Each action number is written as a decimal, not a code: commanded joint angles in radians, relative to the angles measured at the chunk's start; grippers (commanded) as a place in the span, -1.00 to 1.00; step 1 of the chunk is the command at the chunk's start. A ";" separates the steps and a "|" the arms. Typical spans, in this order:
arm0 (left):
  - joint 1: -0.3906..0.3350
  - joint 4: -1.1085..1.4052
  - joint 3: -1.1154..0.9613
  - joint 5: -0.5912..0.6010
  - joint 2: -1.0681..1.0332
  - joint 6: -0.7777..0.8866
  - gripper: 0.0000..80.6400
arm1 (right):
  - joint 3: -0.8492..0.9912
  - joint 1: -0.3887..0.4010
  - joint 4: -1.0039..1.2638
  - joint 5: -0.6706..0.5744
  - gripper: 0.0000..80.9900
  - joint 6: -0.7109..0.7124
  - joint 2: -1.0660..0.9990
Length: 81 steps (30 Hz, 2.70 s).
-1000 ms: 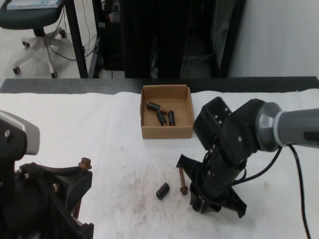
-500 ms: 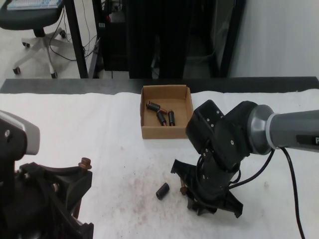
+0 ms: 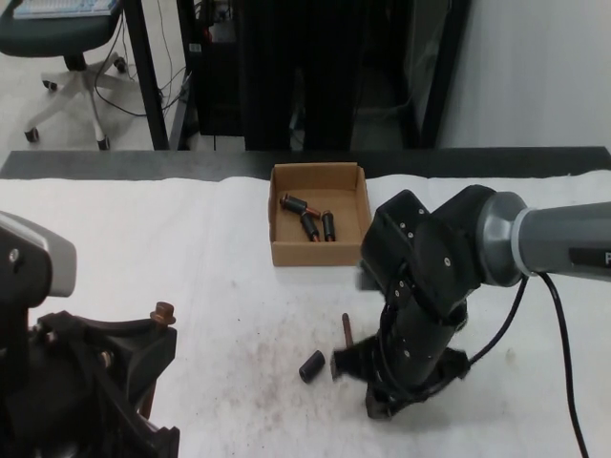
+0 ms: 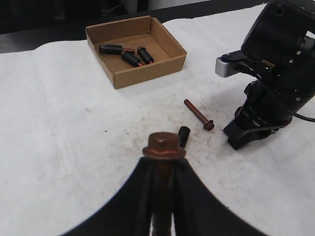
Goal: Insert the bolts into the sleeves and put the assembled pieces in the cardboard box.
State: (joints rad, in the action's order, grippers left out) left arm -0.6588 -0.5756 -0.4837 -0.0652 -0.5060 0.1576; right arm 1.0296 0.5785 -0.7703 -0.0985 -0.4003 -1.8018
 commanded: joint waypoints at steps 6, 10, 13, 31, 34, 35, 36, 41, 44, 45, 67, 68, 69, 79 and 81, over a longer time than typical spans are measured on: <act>0.002 0.019 -0.003 -0.001 0.005 -0.001 -1.00 | -0.024 -0.007 -0.211 0.365 -0.98 0.643 -0.034; 0.002 0.019 -0.003 -0.001 0.005 -0.001 -1.00 | -0.024 -0.007 -0.215 0.550 -0.98 0.745 -0.034; 0.002 0.019 -0.003 -0.001 0.005 -0.001 -1.00 | -0.024 -0.010 -0.193 0.540 -0.98 0.733 -0.034; 0.002 0.019 -0.003 -0.001 0.005 -0.001 -1.00 | -0.024 -0.010 -0.078 0.171 -0.96 0.574 -0.011; 0.002 0.019 -0.003 -0.001 0.005 -0.001 -1.00 | -0.024 -0.010 -0.068 0.165 -0.94 0.572 -0.006; 0.002 0.019 -0.003 -0.001 0.005 -0.001 -1.00 | -0.024 -0.010 -0.067 0.149 -0.89 0.572 -0.002; 0.002 0.019 -0.003 -0.001 0.005 0.001 -1.00 | -0.024 -0.010 -0.068 0.134 -0.83 0.572 0.001; 0.002 0.019 -0.005 -0.001 0.005 0.003 -1.00 | -0.024 -0.010 -0.055 0.080 -0.24 0.564 0.040; 0.002 0.019 -0.005 -0.001 0.005 0.003 -1.00 | -0.024 -0.010 -0.059 0.127 -0.22 0.564 0.071; 0.002 0.019 -0.005 -0.001 0.005 0.003 -1.00 | -0.024 -0.012 -0.059 0.130 -0.22 0.564 0.084; 0.002 0.019 -0.005 -0.001 0.005 0.007 -1.00 | -0.024 -0.042 -0.075 0.123 -0.22 0.661 0.178; 0.002 0.019 -0.005 -0.001 0.005 0.007 -1.00 | -0.024 -0.046 -0.076 0.119 -0.22 0.661 0.178; 0.002 0.019 -0.005 -0.001 0.005 0.007 -1.00 | -0.024 -0.052 -0.079 0.119 -0.22 0.668 0.178; 0.002 0.019 -0.005 -0.001 0.005 0.007 -1.00 | -0.027 -0.070 -0.082 0.060 -0.22 0.700 0.171; 0.002 0.019 -0.005 -0.001 0.005 0.007 -1.00 | -0.027 -0.070 -0.082 0.047 -0.22 0.700 0.159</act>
State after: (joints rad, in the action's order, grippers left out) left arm -0.6588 -0.5689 -0.4837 -0.0652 -0.5060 0.1576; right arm 1.0033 0.5121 -0.8482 0.0000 0.2904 -1.6348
